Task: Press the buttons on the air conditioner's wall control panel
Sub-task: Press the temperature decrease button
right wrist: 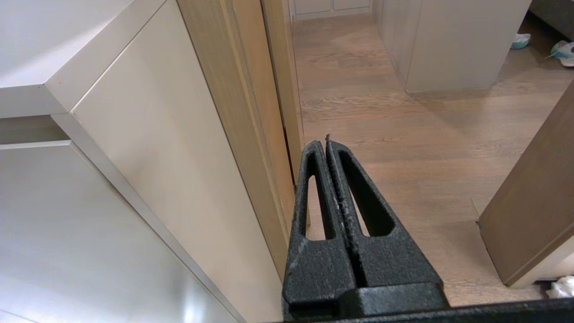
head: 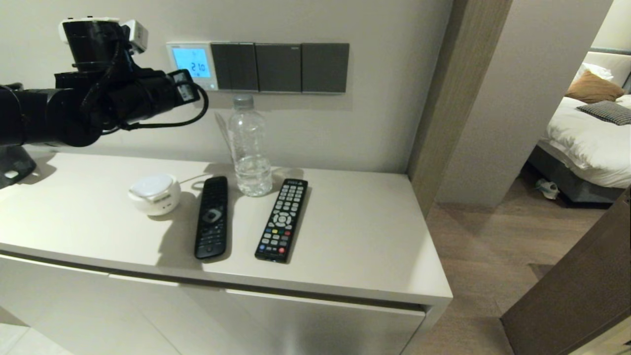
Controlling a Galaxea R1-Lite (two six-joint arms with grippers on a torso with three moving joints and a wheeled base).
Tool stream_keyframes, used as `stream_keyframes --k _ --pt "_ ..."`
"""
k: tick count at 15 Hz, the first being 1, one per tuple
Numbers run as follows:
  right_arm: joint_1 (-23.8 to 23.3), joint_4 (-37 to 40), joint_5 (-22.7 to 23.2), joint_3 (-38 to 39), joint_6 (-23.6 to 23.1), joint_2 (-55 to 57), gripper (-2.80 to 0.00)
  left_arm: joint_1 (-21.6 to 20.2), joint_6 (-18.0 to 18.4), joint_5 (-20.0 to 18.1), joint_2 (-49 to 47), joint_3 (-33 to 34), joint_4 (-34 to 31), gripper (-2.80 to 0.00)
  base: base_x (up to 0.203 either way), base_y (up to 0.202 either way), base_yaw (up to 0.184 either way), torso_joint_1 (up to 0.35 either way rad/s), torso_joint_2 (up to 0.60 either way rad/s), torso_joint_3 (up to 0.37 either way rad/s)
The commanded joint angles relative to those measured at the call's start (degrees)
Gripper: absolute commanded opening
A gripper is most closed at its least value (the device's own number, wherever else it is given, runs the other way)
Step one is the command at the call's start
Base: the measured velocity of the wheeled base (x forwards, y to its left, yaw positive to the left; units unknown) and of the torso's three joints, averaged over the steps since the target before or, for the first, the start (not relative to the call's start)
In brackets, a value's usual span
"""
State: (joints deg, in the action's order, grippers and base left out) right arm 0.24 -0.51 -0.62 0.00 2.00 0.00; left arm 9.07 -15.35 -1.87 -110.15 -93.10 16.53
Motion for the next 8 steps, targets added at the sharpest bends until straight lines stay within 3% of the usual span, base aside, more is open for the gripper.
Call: stream_keyframes --k 1,8 --pt "0.02 -0.02 0.01 0.09 0.02 0.09 -2.8 -0.02 -0.12 0.02 -2.3 -1.56 -0.35 -2.8 0.0 0.0 0.0 0.0 0.0 0.0" --pt "0.02 -0.02 0.01 0.09 0.02 0.09 -2.8 -0.28 -0.21 0.02 -3.18 -2.96 -0.53 -2.8 0.0 0.0 0.0 0.0 0.0 0.0"
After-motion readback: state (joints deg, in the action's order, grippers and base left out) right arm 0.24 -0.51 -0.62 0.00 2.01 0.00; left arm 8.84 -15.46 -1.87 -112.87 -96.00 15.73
